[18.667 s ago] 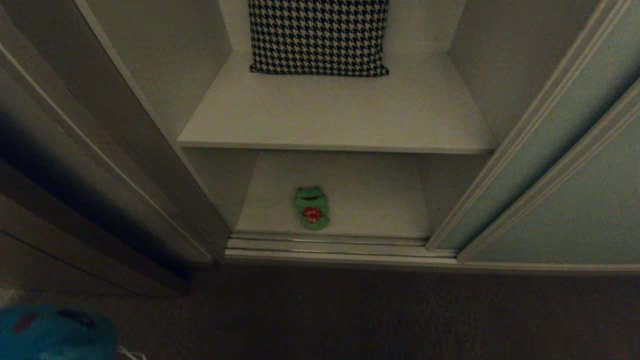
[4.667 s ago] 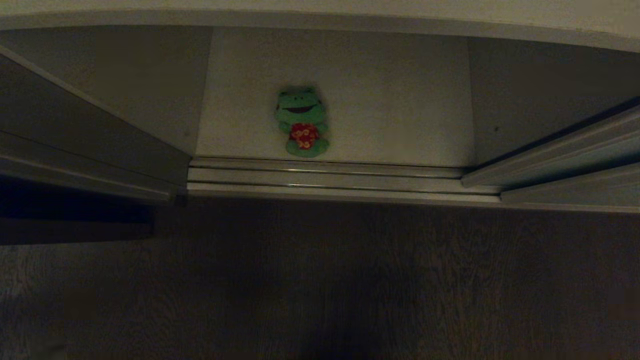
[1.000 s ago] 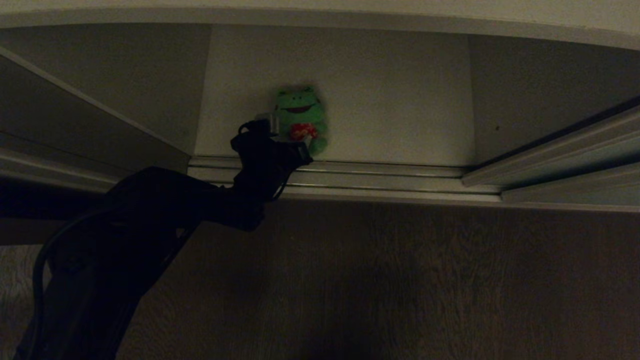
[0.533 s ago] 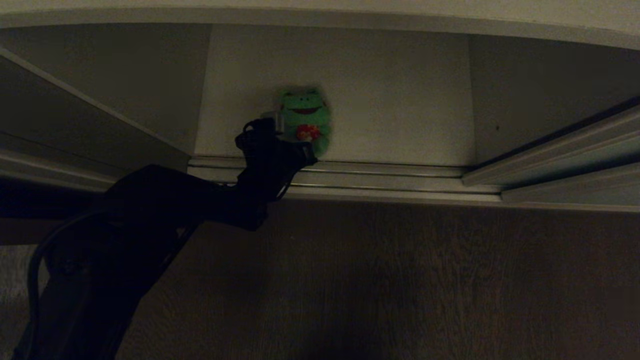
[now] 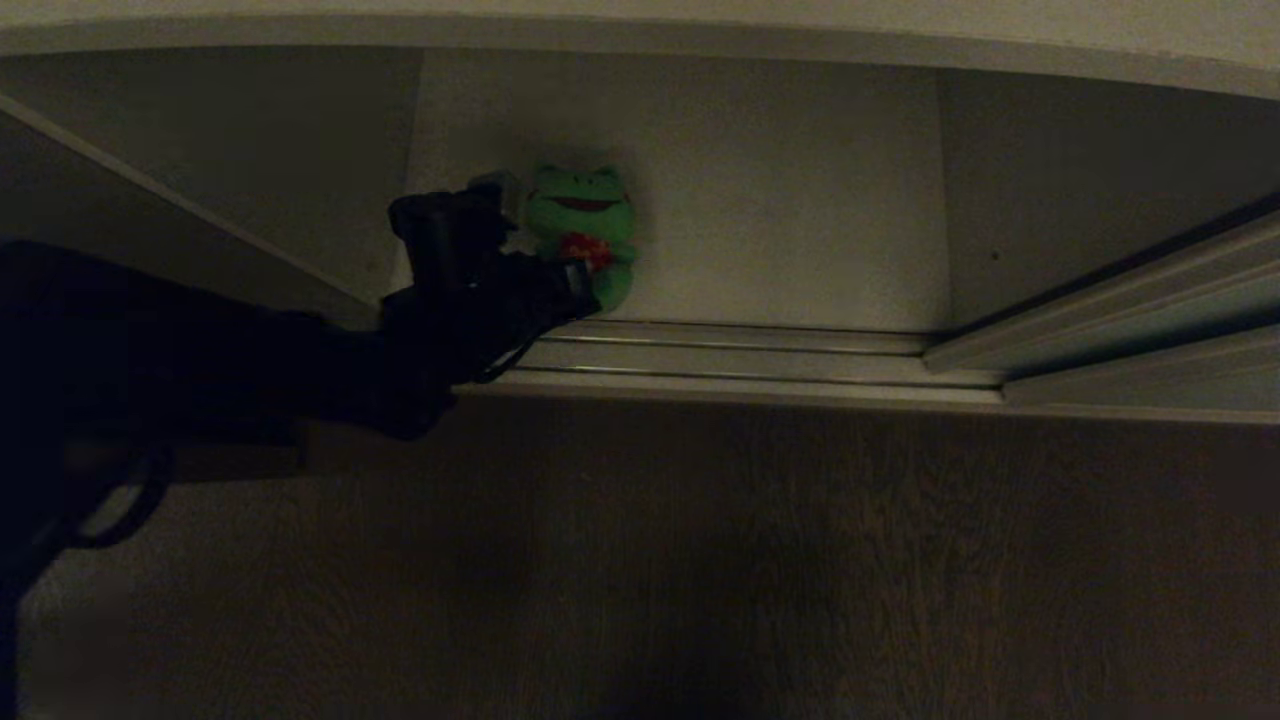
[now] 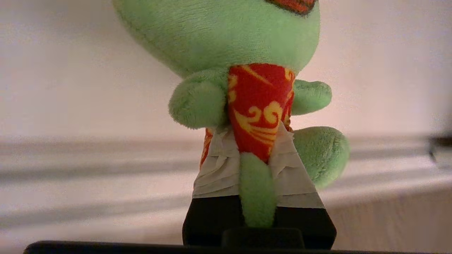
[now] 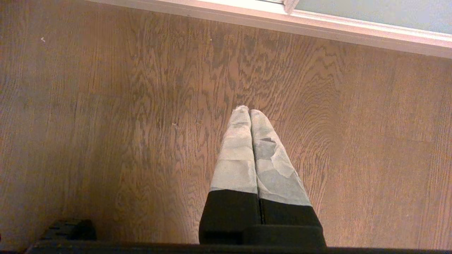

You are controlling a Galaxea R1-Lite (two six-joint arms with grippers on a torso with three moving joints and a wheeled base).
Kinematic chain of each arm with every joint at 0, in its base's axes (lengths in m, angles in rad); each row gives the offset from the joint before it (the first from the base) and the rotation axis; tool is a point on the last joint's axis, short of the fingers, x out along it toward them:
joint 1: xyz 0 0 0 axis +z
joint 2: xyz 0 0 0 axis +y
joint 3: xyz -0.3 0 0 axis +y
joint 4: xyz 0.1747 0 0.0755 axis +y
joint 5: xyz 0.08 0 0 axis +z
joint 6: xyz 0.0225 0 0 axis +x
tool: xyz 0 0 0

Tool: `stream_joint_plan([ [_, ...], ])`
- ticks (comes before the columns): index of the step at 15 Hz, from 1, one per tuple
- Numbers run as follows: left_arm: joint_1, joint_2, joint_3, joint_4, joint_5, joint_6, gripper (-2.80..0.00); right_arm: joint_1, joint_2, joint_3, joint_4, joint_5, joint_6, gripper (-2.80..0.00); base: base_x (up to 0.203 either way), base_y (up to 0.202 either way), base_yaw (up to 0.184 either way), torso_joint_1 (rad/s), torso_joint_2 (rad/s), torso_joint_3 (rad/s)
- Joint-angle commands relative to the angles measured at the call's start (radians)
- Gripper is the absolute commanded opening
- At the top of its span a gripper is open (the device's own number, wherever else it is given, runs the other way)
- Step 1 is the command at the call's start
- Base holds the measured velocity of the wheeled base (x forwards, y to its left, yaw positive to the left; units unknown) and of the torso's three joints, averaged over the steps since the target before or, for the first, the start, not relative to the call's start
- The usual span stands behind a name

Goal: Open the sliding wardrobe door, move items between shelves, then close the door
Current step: Place the green doll on the higher shelf

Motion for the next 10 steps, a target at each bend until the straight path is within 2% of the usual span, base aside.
stream_joint_plan([
  [1, -0.002, -0.214, 0.103, 0.084, 0.0, 0.004, -2.8, 0.0, -0.003, 0.0, 0.0, 0.0, 0.0, -2.8, 0.0, 0.0, 0.0, 0.0, 0.0, 0.0],
  [7, -0.007, -0.707, 0.526, 0.369, 0.005, 0.021, -2.8, 0.0, -0.003, 0.0, 0.0, 0.0, 0.0, -2.8, 0.0, 0.0, 0.0, 0.0, 0.0, 0.0],
  [10, 0.01, -0.96, 0.678, 0.551, 0.01, 0.016, -2.8, 0.0, -0.003, 0.0, 0.0, 0.0, 0.0, -2.8, 0.0, 0.0, 0.0, 0.0, 0.0, 0.0],
])
